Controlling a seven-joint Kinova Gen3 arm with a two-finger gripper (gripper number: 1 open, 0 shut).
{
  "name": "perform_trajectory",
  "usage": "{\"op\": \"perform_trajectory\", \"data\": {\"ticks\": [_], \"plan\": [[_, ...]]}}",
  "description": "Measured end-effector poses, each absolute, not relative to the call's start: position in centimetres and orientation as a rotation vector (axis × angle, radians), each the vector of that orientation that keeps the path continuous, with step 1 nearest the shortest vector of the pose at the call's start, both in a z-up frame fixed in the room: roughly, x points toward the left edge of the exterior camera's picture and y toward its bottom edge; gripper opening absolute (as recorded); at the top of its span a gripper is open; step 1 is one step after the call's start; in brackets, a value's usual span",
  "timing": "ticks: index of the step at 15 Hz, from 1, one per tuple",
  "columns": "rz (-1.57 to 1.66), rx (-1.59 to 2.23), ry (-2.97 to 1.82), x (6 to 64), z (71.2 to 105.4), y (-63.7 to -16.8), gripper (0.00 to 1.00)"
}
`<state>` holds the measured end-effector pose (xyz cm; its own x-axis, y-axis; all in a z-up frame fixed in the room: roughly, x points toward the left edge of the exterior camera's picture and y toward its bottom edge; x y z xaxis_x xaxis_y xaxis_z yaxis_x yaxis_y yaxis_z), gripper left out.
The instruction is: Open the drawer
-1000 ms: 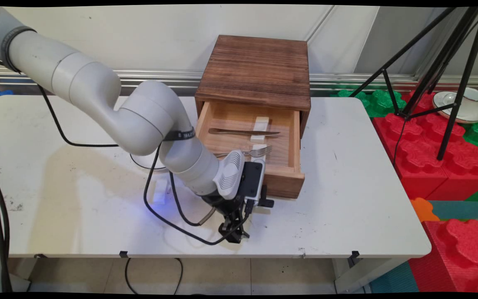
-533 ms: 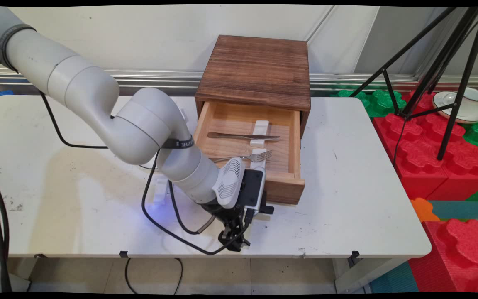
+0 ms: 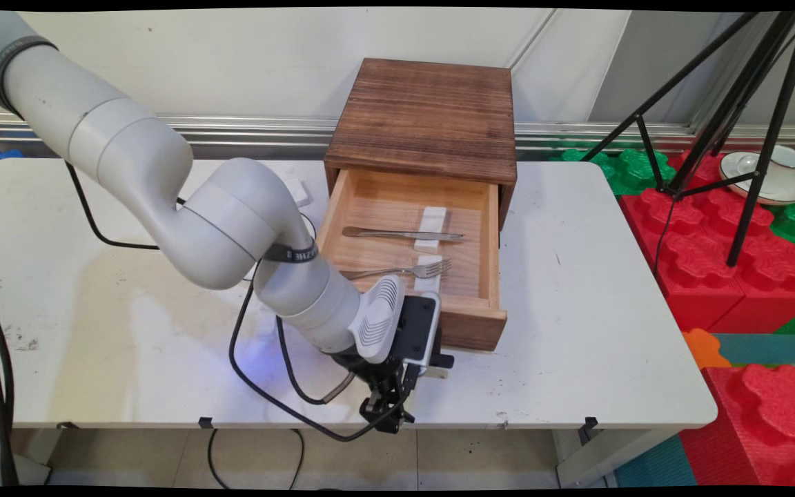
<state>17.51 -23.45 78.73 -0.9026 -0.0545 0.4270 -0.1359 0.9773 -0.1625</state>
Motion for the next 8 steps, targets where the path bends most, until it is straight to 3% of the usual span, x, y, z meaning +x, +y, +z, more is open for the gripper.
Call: {"op": "perform_trajectory", "data": {"ticks": [8], "plan": [[0.259,0.126,-2.69,17.37,78.66,-22.55,1.0]]}}
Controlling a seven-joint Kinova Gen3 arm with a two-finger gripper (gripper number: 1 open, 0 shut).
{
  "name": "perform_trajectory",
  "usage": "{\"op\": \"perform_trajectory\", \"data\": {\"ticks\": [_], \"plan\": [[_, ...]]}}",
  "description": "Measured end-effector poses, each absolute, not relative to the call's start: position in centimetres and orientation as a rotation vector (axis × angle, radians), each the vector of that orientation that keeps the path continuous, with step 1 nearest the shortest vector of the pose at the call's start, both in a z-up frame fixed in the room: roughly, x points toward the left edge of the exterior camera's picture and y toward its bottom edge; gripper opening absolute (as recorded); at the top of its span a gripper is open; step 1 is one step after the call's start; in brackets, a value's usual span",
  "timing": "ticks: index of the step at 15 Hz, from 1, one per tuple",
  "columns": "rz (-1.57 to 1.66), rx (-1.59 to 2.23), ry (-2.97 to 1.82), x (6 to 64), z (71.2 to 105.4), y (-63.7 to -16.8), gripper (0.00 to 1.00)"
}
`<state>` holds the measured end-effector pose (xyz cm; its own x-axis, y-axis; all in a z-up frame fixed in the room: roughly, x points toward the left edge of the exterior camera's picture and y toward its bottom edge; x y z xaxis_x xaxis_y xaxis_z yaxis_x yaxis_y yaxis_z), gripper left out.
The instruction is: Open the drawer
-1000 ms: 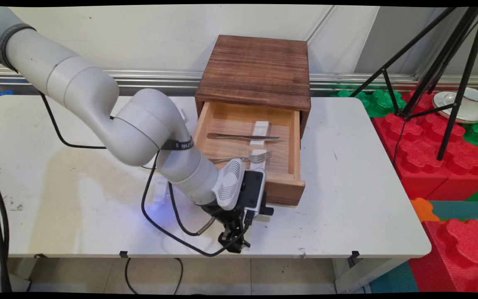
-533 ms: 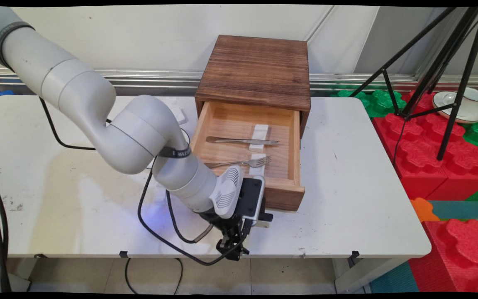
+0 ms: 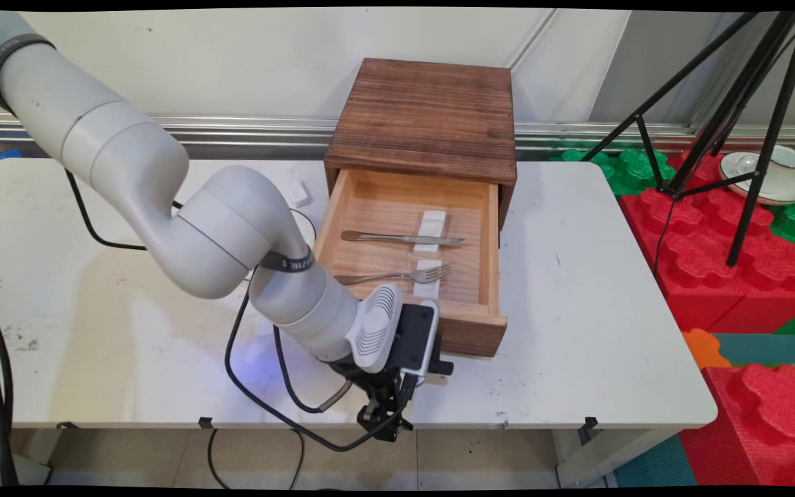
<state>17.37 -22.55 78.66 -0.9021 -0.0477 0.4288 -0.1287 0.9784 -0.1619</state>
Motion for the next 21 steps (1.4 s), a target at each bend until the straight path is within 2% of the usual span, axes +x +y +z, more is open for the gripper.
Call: {"op": "perform_trajectory", "data": {"ticks": [21], "plan": [[0.282,0.084,-2.68,17.4,78.5,-20.8,1.0]]}}
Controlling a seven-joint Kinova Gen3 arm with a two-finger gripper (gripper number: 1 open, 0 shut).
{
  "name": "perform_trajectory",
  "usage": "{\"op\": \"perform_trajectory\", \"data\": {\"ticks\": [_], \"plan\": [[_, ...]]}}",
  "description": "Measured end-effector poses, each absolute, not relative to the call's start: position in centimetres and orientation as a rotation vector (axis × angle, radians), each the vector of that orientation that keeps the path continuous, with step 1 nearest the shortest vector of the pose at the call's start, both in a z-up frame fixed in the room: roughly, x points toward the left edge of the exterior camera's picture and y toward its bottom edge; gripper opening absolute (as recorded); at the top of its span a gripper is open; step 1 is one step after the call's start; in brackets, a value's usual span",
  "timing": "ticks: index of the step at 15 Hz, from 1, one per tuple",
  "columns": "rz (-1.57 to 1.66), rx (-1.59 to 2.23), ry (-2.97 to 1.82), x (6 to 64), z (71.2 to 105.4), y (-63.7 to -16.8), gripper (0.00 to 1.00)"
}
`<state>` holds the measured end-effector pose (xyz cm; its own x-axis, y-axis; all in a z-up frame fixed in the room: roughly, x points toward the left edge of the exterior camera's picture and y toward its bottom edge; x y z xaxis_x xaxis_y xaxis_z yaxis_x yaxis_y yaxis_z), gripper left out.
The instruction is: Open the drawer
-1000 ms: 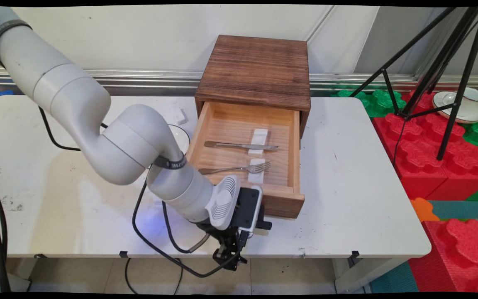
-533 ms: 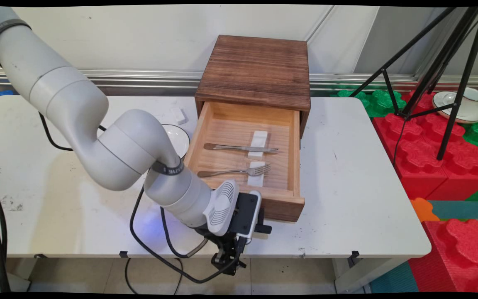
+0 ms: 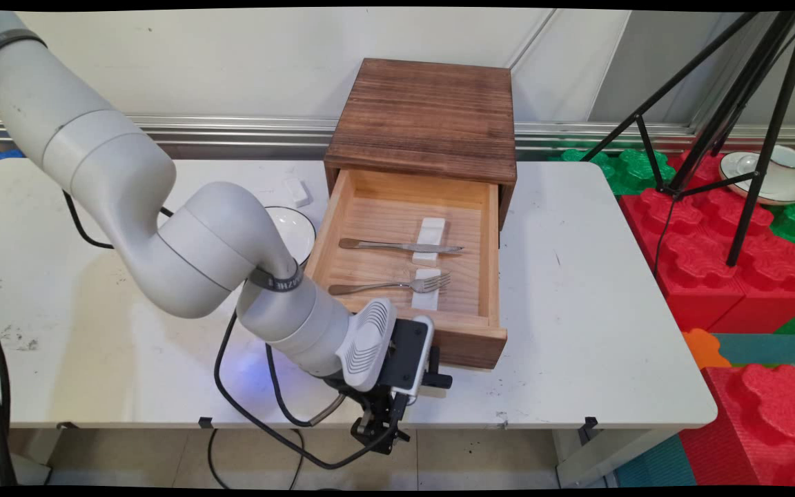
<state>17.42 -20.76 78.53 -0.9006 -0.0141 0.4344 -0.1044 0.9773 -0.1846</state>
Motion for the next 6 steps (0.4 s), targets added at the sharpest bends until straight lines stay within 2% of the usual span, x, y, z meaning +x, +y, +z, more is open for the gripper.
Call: {"op": "perform_trajectory", "data": {"ticks": [6], "plan": [[0.315,0.066,-2.68,17.76,78.96,-20.93,1.0]]}}
